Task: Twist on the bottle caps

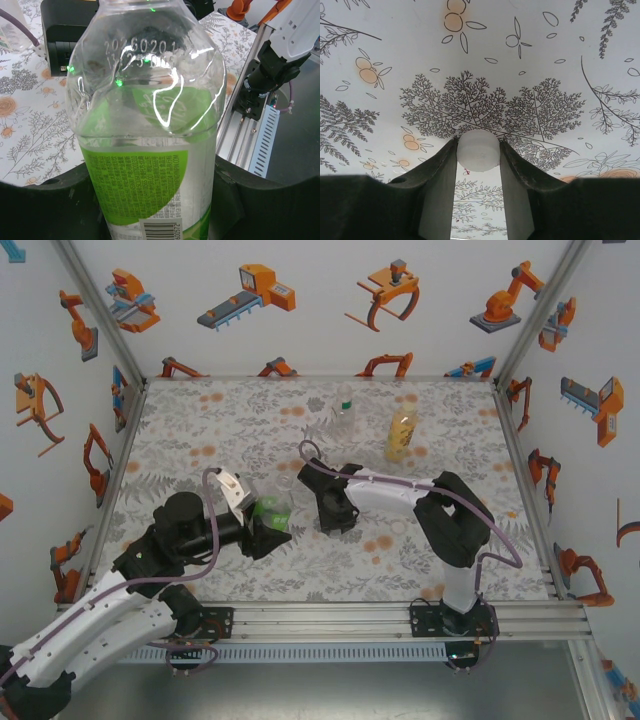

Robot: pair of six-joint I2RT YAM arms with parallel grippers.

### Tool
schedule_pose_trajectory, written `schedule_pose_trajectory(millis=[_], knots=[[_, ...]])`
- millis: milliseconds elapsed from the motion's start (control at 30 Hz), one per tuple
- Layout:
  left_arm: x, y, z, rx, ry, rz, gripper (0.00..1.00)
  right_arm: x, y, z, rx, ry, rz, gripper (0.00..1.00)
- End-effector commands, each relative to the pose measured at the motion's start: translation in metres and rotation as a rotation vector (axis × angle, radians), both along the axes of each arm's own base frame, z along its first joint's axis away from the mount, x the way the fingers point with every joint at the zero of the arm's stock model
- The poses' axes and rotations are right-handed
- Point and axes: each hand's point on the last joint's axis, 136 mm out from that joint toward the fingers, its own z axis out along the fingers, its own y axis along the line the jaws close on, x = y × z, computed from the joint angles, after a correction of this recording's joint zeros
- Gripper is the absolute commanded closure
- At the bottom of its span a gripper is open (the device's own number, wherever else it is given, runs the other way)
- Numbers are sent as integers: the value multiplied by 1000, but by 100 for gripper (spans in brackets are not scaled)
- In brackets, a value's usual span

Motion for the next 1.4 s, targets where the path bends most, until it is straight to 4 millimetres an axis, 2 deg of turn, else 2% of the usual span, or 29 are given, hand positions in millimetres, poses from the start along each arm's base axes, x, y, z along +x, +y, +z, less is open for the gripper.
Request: schedule_pose_trajectory(millis=[0,333,500,667,833,1033,1200,1367], knots=[[-1,0,3,-22,-6,-5,100,-8,-11,-3,-50,8,3,67],[-8,-1,-9,60,-63,-66,100,-9,-15,38,41,-54,28,74],[-14,-3,-18,123,-101,-128,100,-12,-12,78,146,-111,91,75],[-19,-5,-30,214,-119,-193,100,-23,-4,125,310,-176,180,76],[-22,-9,-37,269,-131,-249,100,-45,5,178,505,-299,370,80],[-26,-14,-47,319,-128,-314,100,-62,-4,234,663,-574,528,92],[-35,-20,-47,349,-135,-386,100,-103,-3,272,800,-699,795,93],[-42,-26,-49,384,-156,-442,100,-141,-2,296,888,-769,1044,92]])
